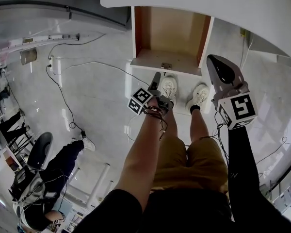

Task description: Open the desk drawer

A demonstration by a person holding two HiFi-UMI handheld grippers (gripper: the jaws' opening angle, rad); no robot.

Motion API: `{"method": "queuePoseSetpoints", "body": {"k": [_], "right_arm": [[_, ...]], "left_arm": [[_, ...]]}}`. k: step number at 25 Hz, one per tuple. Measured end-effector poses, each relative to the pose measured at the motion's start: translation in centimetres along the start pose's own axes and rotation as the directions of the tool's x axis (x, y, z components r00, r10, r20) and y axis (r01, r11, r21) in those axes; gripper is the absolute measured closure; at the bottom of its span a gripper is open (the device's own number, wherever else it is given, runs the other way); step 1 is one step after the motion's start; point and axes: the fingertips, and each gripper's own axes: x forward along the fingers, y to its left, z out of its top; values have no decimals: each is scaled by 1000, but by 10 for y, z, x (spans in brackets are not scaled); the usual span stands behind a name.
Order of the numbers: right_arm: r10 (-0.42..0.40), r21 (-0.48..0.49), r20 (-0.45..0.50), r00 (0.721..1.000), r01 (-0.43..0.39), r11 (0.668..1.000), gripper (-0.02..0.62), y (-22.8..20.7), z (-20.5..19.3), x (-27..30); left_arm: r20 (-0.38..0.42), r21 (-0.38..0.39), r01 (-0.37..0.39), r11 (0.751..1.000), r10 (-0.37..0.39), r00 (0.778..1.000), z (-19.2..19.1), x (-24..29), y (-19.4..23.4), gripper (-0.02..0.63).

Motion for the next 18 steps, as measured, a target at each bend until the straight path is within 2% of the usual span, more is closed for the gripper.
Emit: {"method": "queuePoseSetpoints", "body": {"k": [7,9,12,18], "right_arm": [[-54,36,5,999,53,998,595,2,24,-50],[-66,47,10,998,66,997,595,4,37,-62],[-89,52,38,995,86,995,595,-6,56,-70],[-124,24,45,991,123,992,595,-23,94,-89]], "left_arm": [[24,33,57,998,-57,998,-8,-51,-47,161],[23,84,66,994,-69,997,-5,-68,-68,161],[20,194,105,975,-111,994,6,-75,-115,161],[40,268,160,950,-177,983,13,-110,-187,161]]}}
